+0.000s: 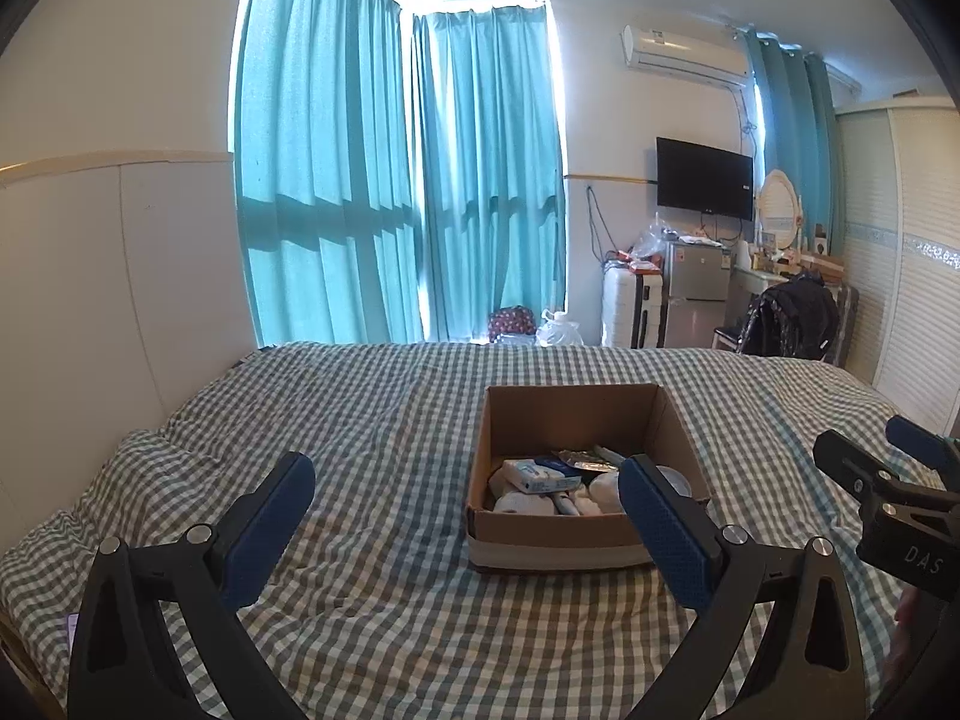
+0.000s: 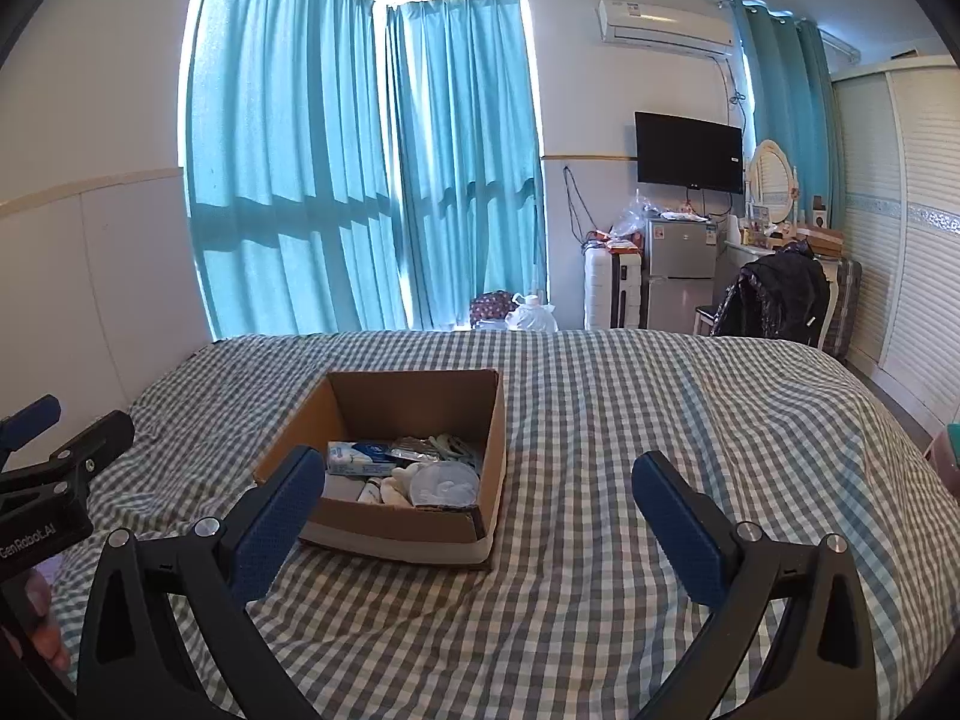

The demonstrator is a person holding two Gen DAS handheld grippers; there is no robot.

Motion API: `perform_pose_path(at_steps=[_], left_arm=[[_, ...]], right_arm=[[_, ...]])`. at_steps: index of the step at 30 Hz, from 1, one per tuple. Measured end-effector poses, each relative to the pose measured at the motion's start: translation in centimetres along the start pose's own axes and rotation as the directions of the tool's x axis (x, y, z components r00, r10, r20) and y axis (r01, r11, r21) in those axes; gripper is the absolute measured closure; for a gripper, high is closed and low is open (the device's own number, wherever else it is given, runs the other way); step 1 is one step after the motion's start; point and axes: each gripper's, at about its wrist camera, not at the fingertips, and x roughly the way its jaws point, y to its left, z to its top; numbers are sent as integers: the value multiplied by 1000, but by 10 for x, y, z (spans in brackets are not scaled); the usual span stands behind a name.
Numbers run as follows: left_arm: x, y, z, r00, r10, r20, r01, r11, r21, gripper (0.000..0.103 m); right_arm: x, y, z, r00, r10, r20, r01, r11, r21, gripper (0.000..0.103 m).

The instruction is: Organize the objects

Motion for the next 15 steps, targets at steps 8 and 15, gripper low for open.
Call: perform_pose_path(at_steps=[8, 15], left_arm=[[3, 4, -4, 1000, -13, -17, 12, 999, -42, 0], [1, 1, -7, 1000, -6, -22, 5, 999, -32, 0]], right_arm=[[1, 9, -4, 1000, -12, -10, 11, 999, -38, 0], [1, 13, -6, 1000, -10, -13, 9, 999, -52, 0]])
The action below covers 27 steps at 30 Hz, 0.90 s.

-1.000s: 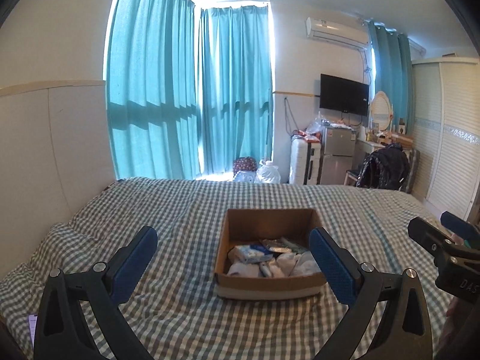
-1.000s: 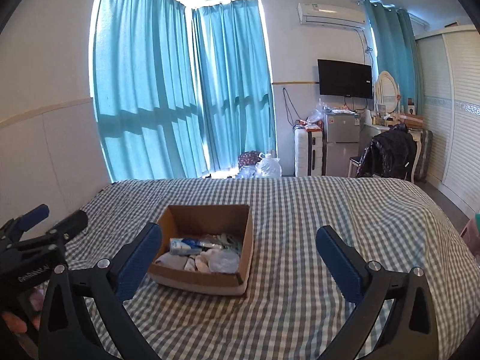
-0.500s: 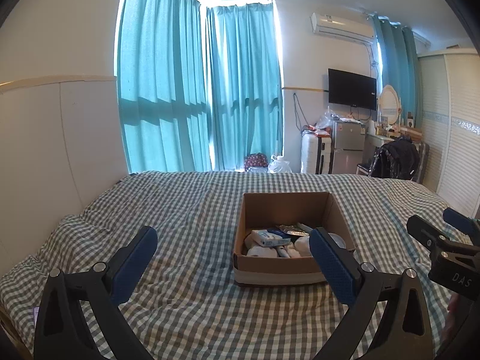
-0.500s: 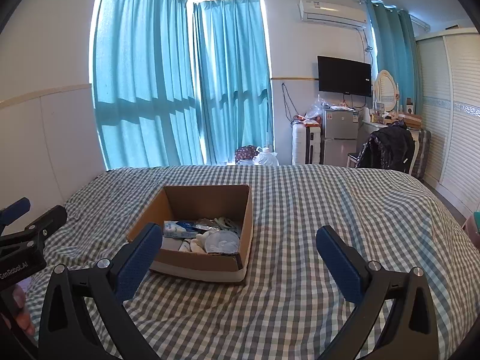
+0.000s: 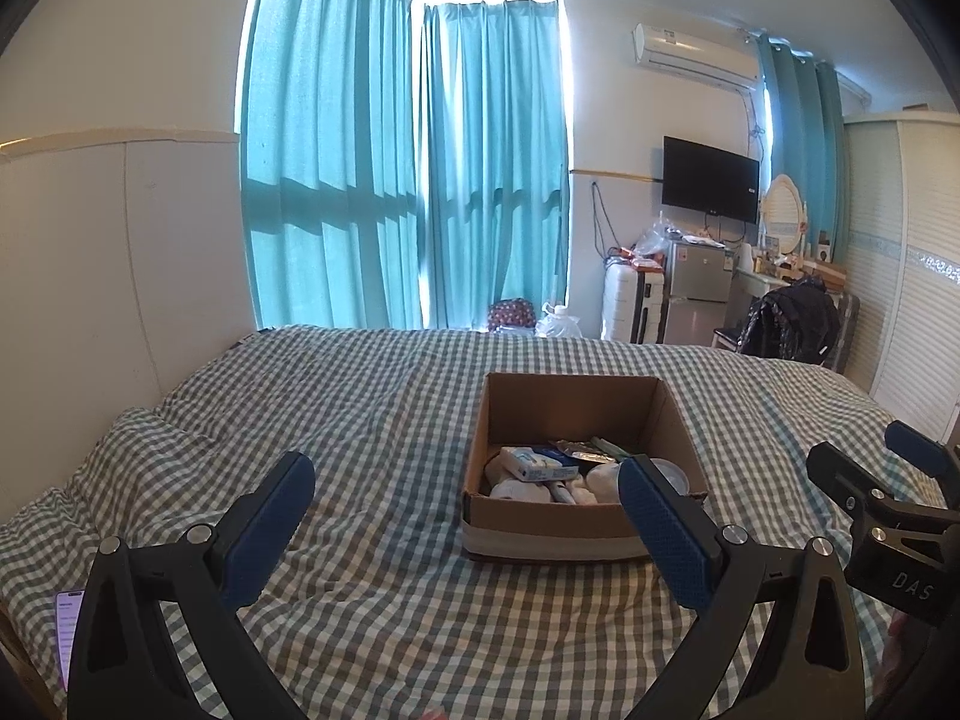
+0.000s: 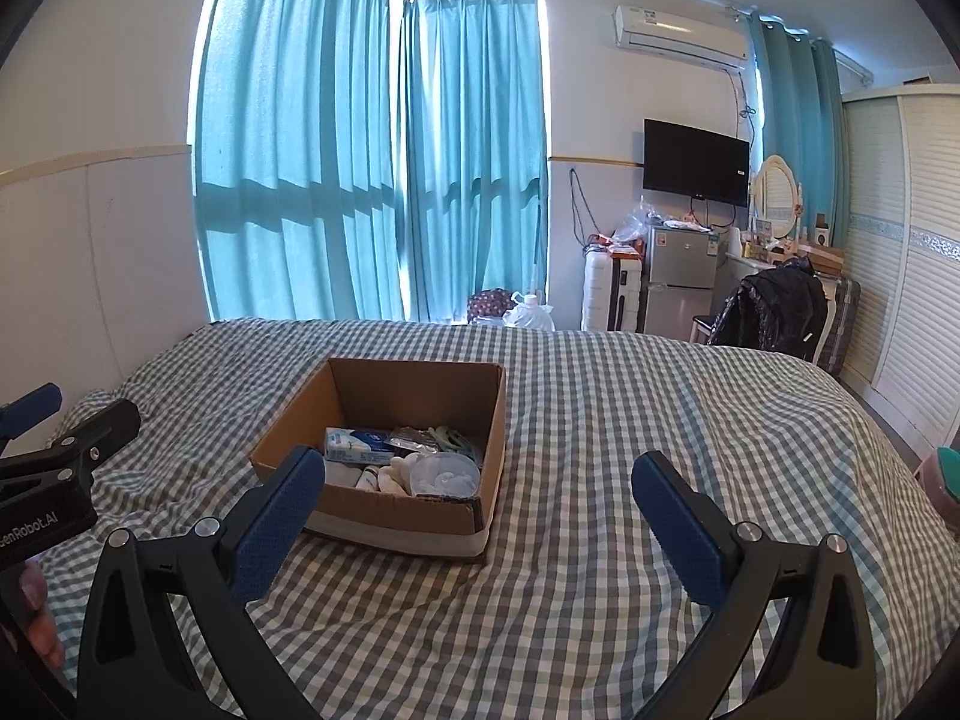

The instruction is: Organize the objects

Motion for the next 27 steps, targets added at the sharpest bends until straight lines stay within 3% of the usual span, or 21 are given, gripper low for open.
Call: perform_pose_path(at_steps=[27], left_arm=[[4, -3, -3, 1000, -7, -16, 7, 1000, 16, 0]], right_arm=[[-3, 3, -1, 1000, 10, -8, -10, 1000, 0, 0]])
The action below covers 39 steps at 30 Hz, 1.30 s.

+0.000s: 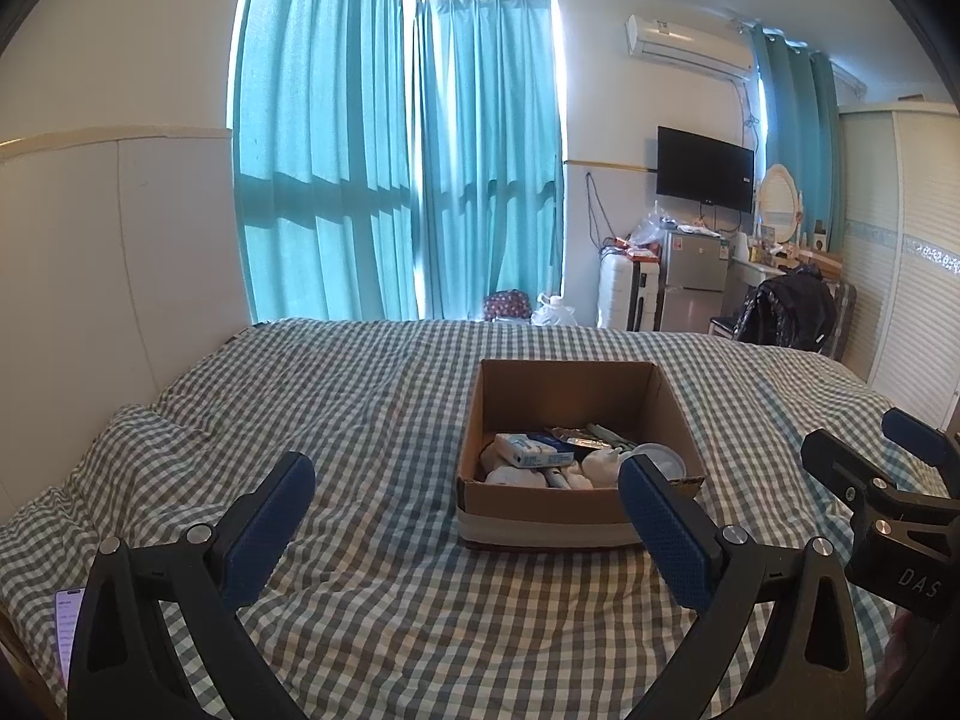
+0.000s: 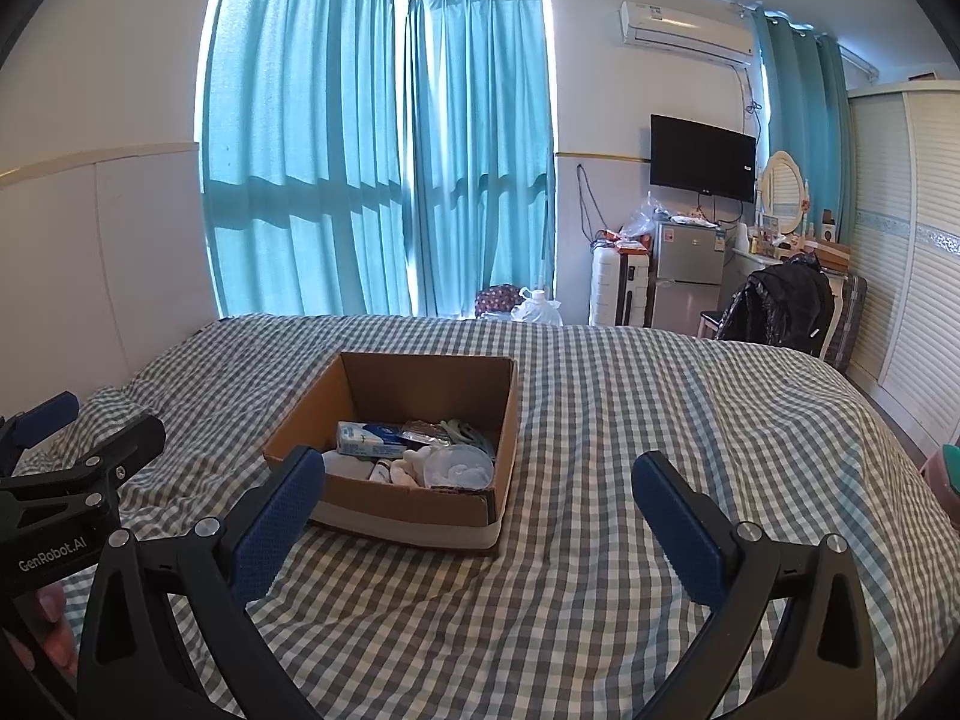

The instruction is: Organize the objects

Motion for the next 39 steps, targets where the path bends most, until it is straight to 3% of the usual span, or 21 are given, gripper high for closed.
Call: perform_pose_path(at_steps=[39], left_arm=[[-5, -3, -1, 1000, 11, -6, -11, 1000, 5, 0]], right_arm=[[0, 6, -2, 1000, -4, -10, 4, 1000, -5, 0]])
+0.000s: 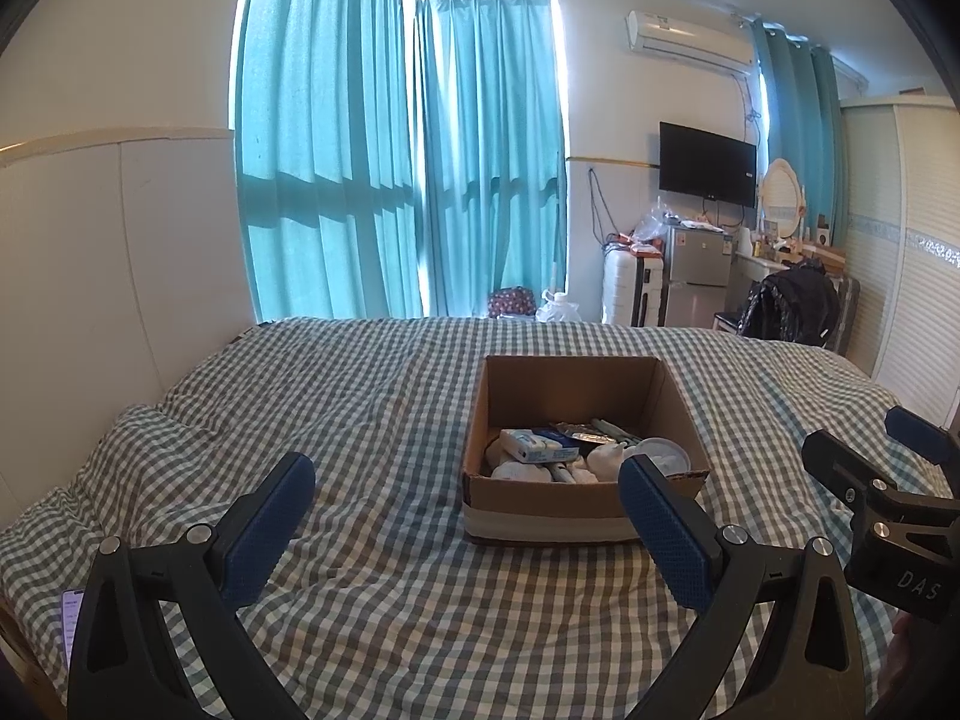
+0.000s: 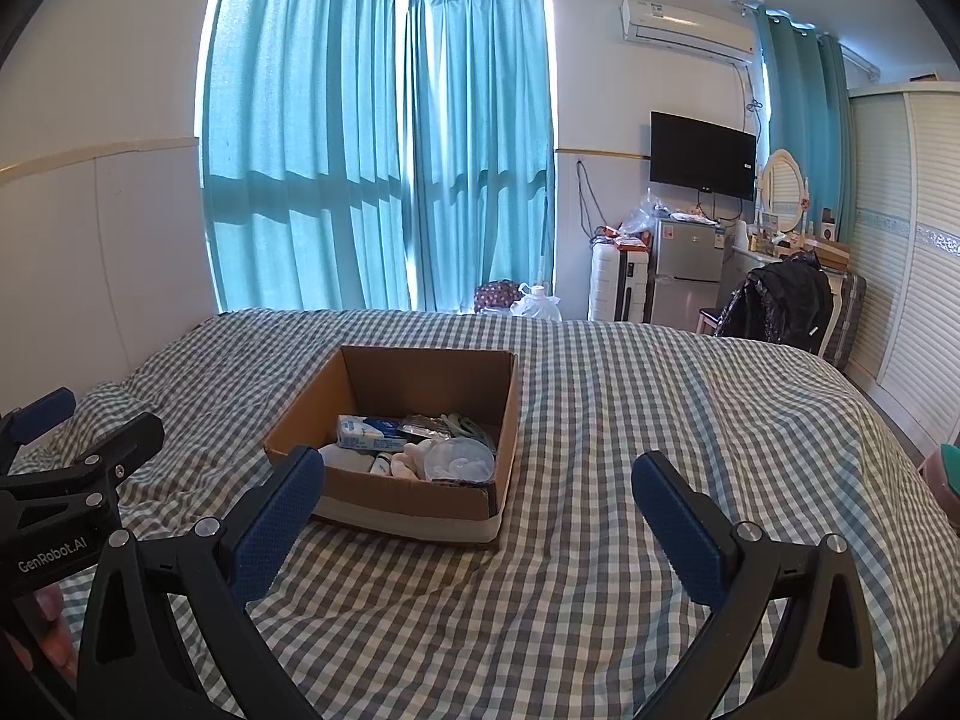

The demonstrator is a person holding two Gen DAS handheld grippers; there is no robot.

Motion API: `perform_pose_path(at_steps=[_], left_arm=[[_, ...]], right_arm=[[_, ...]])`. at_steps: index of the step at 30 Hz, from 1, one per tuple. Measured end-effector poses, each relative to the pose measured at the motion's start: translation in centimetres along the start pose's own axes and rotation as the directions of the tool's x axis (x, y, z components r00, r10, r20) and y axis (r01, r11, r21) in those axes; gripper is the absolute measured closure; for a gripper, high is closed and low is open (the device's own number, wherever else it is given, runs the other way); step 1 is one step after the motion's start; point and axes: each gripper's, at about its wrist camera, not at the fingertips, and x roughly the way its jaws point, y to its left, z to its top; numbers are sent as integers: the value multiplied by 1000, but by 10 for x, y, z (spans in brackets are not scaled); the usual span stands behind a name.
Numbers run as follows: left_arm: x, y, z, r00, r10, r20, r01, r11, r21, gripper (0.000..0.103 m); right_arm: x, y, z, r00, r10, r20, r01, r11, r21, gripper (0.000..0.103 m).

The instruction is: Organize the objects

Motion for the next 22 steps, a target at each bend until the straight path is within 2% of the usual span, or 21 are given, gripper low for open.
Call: perform_pose_path(at_steps=[15, 20, 22], left_arm=[[0, -2, 0, 1000, 5, -6, -5, 1000, 1, 0], [-2, -5, -1, 1000, -6, 9, 6, 1000, 24, 0], [-2, -7, 0, 1000, 10, 17, -10, 999, 35, 0]], right_arm=[[0, 2, 1, 1000, 2, 2, -2, 1000, -6, 0], [1, 3, 1, 1000, 4, -1, -4, 1000, -6, 0], [1, 4, 0, 1000, 2, -3, -3, 1000, -7, 0]])
